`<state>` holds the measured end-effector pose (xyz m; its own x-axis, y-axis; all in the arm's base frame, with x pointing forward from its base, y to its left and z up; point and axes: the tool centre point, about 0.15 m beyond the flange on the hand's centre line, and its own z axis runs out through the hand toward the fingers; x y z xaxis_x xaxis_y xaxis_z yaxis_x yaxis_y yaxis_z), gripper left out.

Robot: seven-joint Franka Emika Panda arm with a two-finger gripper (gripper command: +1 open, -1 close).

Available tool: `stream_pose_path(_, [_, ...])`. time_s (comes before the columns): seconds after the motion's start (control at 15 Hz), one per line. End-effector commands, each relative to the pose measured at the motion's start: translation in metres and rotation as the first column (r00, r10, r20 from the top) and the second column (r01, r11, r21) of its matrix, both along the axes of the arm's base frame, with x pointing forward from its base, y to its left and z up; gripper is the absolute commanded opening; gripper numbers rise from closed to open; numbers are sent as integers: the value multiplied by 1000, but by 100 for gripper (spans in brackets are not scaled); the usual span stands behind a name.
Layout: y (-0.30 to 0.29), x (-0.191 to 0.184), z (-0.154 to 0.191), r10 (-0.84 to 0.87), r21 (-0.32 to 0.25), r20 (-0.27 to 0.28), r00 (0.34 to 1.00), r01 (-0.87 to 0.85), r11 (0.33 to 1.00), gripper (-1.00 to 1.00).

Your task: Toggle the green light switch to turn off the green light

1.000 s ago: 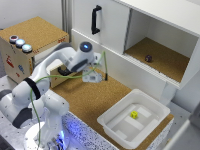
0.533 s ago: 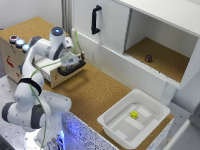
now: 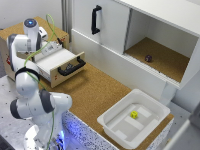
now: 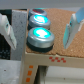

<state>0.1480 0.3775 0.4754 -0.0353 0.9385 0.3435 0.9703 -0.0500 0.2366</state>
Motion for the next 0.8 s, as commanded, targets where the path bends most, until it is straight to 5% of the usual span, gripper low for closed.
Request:
stream_pose_path(0.0, [65,27,12,-22,-291,-43,999,9,957,-100])
stream_pose_path(0.73, [75,-3,8,-18,-337,-54,998,-1,942,-100])
